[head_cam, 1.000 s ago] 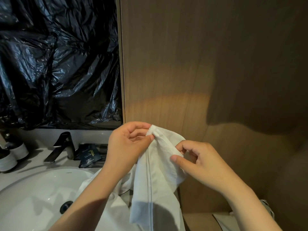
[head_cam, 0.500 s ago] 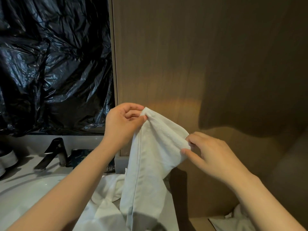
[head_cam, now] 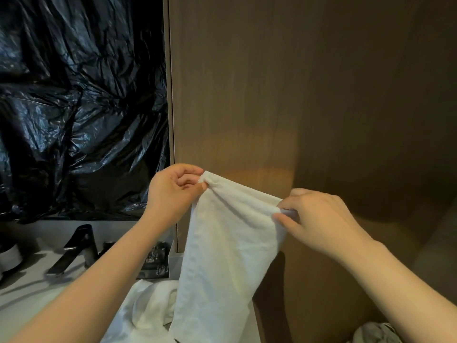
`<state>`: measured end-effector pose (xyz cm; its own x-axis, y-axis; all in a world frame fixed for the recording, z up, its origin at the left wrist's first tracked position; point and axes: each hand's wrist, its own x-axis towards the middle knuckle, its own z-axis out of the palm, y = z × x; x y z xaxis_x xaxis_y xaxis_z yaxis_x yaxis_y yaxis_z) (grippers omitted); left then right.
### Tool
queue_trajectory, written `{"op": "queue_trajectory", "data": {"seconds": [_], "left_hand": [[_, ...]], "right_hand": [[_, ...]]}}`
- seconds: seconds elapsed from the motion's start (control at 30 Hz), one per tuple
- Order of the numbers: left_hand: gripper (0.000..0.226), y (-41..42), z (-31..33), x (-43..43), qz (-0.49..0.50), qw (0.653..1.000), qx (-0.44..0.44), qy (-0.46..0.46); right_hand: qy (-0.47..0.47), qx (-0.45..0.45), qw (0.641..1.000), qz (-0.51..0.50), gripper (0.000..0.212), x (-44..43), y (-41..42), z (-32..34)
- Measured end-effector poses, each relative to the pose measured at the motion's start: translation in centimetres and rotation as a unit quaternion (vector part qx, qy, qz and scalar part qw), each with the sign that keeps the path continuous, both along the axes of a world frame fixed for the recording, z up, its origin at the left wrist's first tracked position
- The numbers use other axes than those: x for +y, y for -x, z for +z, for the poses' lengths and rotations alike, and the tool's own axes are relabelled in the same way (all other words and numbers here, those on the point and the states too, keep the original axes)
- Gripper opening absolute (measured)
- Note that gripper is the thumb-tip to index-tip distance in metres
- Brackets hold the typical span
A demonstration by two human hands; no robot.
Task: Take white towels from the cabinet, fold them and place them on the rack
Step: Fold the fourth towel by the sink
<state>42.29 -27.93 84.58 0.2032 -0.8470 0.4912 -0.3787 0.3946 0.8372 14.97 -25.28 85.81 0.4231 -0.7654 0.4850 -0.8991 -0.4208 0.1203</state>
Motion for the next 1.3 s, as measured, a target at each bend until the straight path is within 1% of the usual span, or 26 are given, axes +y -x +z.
{"op": "queue_trajectory", "data": {"seconds": [0.03, 0.1, 0.17, 0.2, 0.27, 0.33, 0.37, 0.43, 0.53, 0.57, 0.63, 0.7, 0.77, 0.83, 0.93, 1.0, 1.07, 1.2, 1.3], "left_hand": [[0.019, -0.2, -0.1, 0.1, 0.003, 1.000, 0.003, -0.005], [0.021, -0.7, -0.1, 0.1, -0.008, 0.999, 0.031, -0.020], [0.021, -0.6, 0.0, 0.0, -0.025, 0.998, 0.044, -0.030], [0.021, -0.4, 0.1, -0.1, -0.030, 0.998, 0.038, -0.030], [0.022, 0.2, 0.1, -0.3, -0.029, 0.999, 0.021, -0.027], [0.023, 0.1, 0.0, -0.4, -0.017, 0.999, 0.030, -0.027], [0.023, -0.2, 0.0, -0.5, -0.013, 0.999, 0.041, -0.028], [0.021, -1.0, -0.1, -0.6, -0.024, 0.998, 0.047, -0.030], [0.023, -1.3, -0.5, -0.6, -0.069, 0.997, 0.012, -0.040], [0.025, -1.2, -0.6, -0.6, -0.079, 0.996, 0.002, -0.046], [0.027, -0.8, -0.9, -0.8, -0.096, 0.993, -0.005, -0.061], [0.029, -0.7, -1.2, -0.9, -0.109, 0.991, 0.005, -0.077], [0.031, -0.9, -1.6, -1.0, -0.118, 0.988, 0.029, -0.090], [0.032, -1.3, -1.7, -1.0, -0.130, 0.986, 0.061, -0.090], [0.038, -1.2, -1.3, -0.5, -0.182, 0.977, 0.085, -0.073], [0.044, -0.9, -0.9, 0.2, -0.228, 0.969, 0.078, -0.060], [0.044, -0.8, -0.5, 0.8, -0.250, 0.965, 0.049, -0.060], [0.035, -0.6, 0.4, 1.7, -0.249, 0.967, 0.014, -0.061], [0.032, -0.7, 1.0, 2.0, -0.217, 0.975, -0.013, -0.039]], "right_hand": [[-0.012, -0.008, 1.000, 0.016, 0.031, 0.1, 0.1, 0.3], [-0.051, -0.045, 0.992, 0.105, 0.027, 0.8, 0.0, 0.8], [-0.086, -0.080, 0.972, 0.204, 0.021, 1.9, -1.1, 1.2], [-0.099, -0.079, 0.964, 0.233, 0.022, 2.3, -1.8, 1.3], [-0.088, -0.036, 0.966, 0.242, 0.034, 2.7, -2.9, 1.5], [-0.024, 0.013, 0.978, 0.208, 0.037, 2.3, -2.6, 2.0], [0.001, 0.021, 0.982, 0.186, 0.037, 2.2, -2.1, 2.5], [0.019, 0.004, 0.986, 0.164, 0.034, 2.0, -1.2, 3.0], [-0.028, -0.059, 0.973, 0.220, 0.014, 2.6, -1.5, 2.7], [-0.036, -0.056, 0.969, 0.239, 0.014, 2.8, -1.9, 2.6], [-0.021, -0.023, 0.967, 0.251, 0.024, 2.9, -2.7, 2.4], [0.009, -0.003, 0.972, 0.233, 0.030, 2.6, -2.9, 2.5], [0.021, -0.019, 0.980, 0.195, 0.030, 2.0, -2.2, 2.6], [0.011, -0.073, 0.986, 0.151, 0.029, 1.1, -1.2, 2.2], [-0.004, -0.162, 0.983, 0.086, 0.015, -0.1, 0.1, 1.4], [0.009, -0.161, 0.986, 0.048, 0.008, -0.6, 0.3, 1.1], [0.029, -0.146, 0.989, 0.024, 0.013, -0.8, 0.3, 1.0], [0.027, -0.153, 0.988, -0.003, 0.029, -0.8, 0.2, 1.2], [0.045, -0.154, 0.987, -0.001, 0.020, -0.9, 0.0, 1.3]]}}
